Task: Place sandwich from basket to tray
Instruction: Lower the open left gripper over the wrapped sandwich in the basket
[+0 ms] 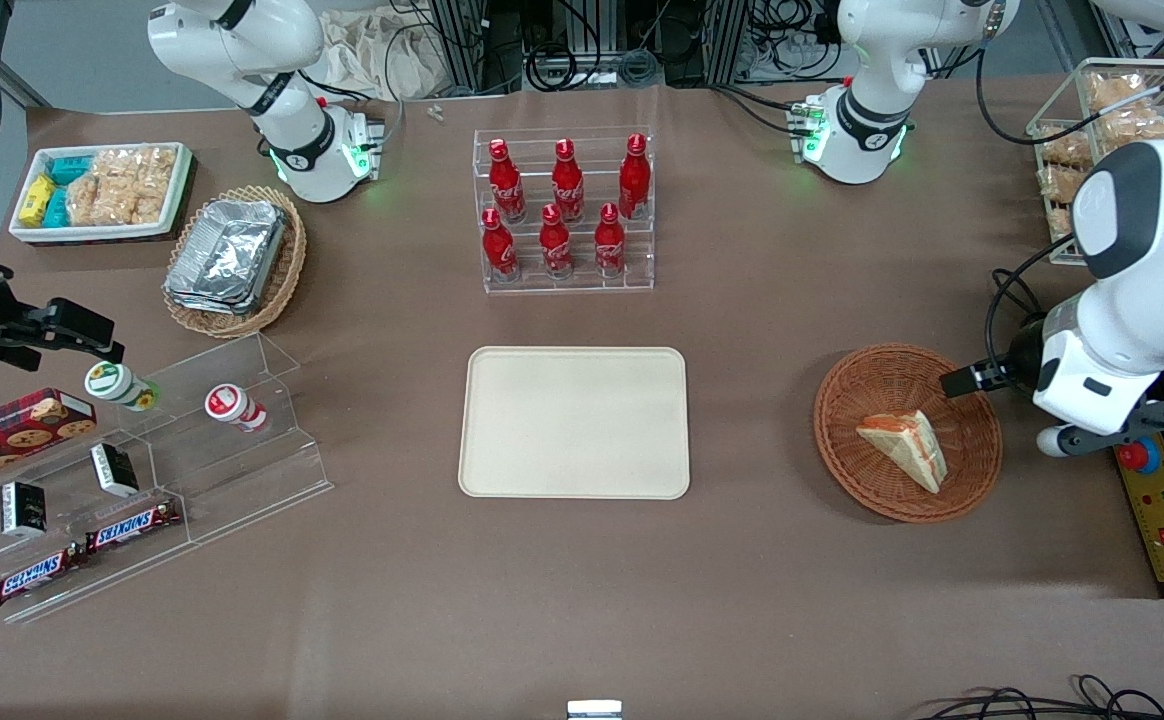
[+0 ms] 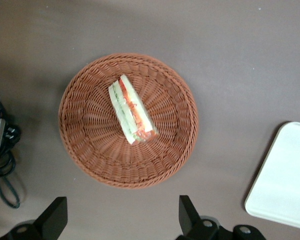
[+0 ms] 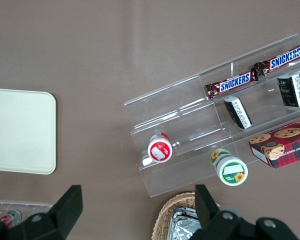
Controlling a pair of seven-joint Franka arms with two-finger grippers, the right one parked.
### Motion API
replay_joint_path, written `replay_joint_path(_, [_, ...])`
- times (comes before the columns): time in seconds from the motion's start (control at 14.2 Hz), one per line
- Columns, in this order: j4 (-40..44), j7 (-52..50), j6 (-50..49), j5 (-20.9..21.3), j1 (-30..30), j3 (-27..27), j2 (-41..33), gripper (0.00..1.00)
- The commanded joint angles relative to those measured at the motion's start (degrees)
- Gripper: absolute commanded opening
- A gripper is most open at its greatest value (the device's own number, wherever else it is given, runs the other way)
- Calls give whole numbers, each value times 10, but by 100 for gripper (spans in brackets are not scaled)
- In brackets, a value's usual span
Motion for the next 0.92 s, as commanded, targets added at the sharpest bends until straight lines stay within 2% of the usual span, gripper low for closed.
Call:
replay_joint_path(0.0, [-31, -55, 43, 1, -4, 0, 0, 100])
replay_joint_path(0.42, [-35, -138, 99, 7, -5, 0, 43, 100])
replay_joint_path(0.85, [-60, -177, 185, 8, -2, 3, 96, 100])
